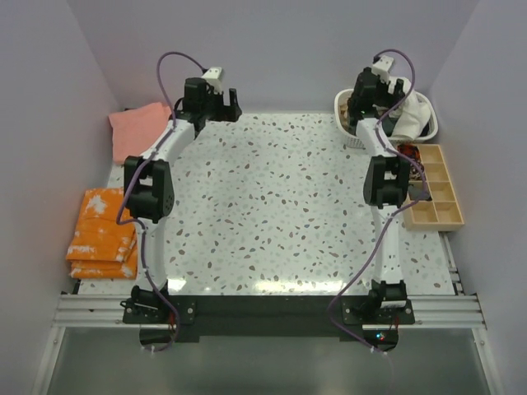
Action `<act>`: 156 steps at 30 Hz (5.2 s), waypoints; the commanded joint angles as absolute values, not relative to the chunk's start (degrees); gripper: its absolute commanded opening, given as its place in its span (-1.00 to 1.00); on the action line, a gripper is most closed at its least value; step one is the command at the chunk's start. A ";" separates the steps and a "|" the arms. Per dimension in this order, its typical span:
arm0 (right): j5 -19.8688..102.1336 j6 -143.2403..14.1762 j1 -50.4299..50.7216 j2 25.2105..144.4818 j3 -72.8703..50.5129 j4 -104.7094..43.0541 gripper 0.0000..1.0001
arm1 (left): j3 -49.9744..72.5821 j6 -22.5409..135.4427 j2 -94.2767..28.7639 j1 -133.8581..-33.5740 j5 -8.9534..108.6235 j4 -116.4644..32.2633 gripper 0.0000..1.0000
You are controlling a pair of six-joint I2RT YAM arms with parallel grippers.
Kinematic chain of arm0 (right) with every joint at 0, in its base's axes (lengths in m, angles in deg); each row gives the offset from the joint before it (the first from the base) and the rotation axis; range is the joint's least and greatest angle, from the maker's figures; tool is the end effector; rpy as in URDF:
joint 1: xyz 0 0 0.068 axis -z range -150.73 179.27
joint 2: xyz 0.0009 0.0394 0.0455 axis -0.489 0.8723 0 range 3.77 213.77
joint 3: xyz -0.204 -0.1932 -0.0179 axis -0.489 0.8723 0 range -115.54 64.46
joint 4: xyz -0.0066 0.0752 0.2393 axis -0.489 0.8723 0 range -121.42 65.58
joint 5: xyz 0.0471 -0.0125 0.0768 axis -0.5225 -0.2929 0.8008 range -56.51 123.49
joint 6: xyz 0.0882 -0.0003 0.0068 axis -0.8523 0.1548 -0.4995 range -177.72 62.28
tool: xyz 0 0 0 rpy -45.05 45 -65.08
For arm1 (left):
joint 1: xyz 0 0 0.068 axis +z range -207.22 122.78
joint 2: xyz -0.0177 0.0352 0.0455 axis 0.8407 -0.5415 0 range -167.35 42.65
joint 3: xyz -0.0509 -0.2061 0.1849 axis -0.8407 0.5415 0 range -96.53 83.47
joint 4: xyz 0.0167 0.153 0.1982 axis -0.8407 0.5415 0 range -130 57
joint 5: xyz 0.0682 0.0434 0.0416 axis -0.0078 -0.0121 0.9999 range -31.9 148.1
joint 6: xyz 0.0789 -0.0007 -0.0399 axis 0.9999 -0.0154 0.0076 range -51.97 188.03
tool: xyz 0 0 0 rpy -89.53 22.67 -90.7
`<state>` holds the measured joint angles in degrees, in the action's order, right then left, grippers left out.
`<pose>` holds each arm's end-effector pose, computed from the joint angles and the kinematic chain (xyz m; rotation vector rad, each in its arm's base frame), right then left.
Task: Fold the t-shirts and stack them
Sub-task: Grab the tshirt from the pile, then move the tshirt to the center of the board, then flatten the tshirt out
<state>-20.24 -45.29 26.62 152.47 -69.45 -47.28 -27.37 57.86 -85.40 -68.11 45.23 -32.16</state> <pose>0.6174 -0.0348 0.2558 0.5494 1.5297 -0.8545 0.5522 -0.1240 0.2529 0.1578 2.0199 -0.4591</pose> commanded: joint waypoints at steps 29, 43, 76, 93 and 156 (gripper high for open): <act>14.75 -63.17 19.26 98.54 -11.75 -58.77 -1.00 | -20.33 53.26 -74.07 -69.35 39.99 -38.06 1.00; 58.35 -63.86 2.12 74.79 -18.15 -27.92 -1.00 | -2.58 49.40 -59.93 -69.87 42.18 -44.91 1.00; -0.94 -69.06 -0.27 87.60 -1.72 -7.61 -1.00 | 39.26 41.75 -26.36 -89.46 46.50 -33.58 1.00; 2.11 -70.64 2.99 87.53 -0.50 -9.01 -1.00 | 44.72 39.82 -37.15 -116.45 62.84 -32.42 1.00; 27.69 -69.58 3.26 52.54 9.87 5.23 -1.00 | 43.75 42.63 -21.16 -116.19 77.35 -27.51 1.00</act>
